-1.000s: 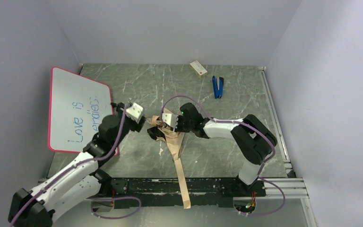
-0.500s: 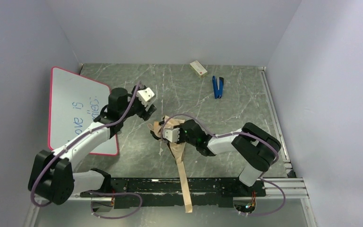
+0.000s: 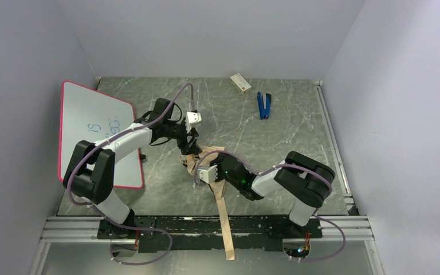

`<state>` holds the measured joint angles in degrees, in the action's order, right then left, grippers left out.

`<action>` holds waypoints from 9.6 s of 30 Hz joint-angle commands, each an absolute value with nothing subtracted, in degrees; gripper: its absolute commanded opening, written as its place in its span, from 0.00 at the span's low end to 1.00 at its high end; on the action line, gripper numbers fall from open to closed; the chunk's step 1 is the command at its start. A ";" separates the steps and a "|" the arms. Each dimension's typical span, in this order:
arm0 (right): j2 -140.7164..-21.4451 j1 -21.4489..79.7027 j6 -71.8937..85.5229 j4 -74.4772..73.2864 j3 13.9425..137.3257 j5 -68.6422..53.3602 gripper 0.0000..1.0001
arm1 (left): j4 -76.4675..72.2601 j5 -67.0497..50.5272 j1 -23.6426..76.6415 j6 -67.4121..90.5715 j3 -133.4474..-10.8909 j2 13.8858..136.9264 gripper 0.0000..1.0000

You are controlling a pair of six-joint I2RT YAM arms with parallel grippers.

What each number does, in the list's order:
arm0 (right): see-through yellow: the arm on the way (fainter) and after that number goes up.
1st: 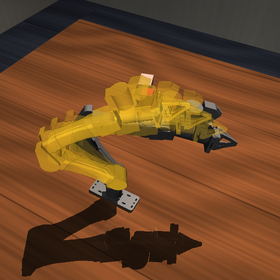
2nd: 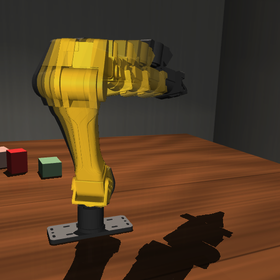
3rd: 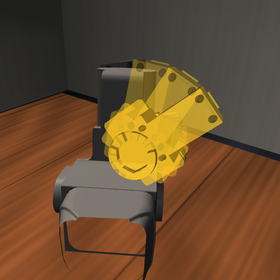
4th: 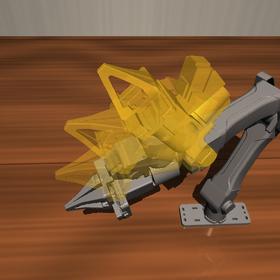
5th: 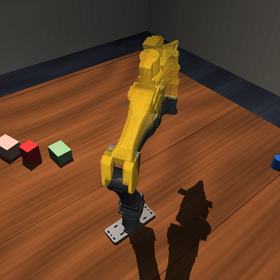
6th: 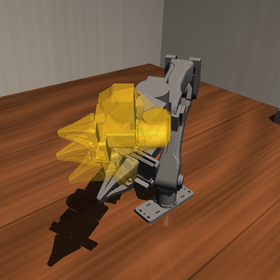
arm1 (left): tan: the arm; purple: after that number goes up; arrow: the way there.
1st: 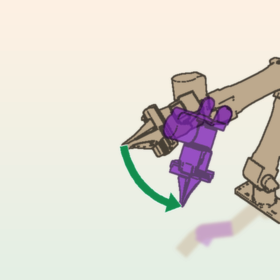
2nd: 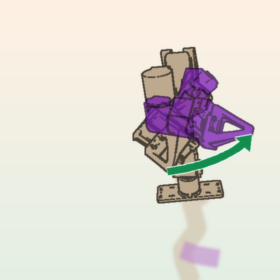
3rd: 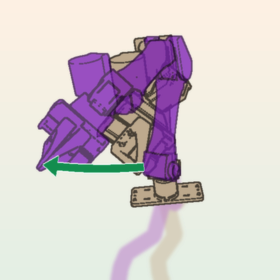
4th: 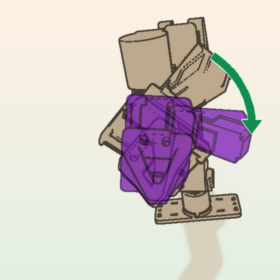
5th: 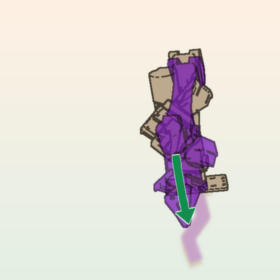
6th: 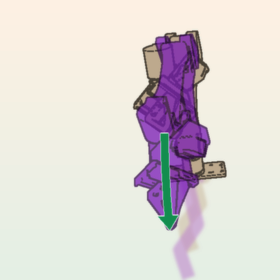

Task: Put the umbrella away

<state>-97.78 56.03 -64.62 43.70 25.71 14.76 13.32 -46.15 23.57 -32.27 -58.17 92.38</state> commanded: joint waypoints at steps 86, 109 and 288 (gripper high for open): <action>-78.26 24.40 -2.98 -13.69 58.74 -12.88 0.75 | 0.92 5.95 48.84 -49.13 -45.30 97.95 0.05; -101.39 26.98 -43.21 -38.67 75.55 -33.50 0.82 | -24.95 36.10 61.71 -59.54 -37.53 107.04 0.05; -73.58 64.07 45.40 -15.04 30.82 30.16 0.67 | 22.40 -15.10 38.94 -37.00 -63.61 109.40 0.05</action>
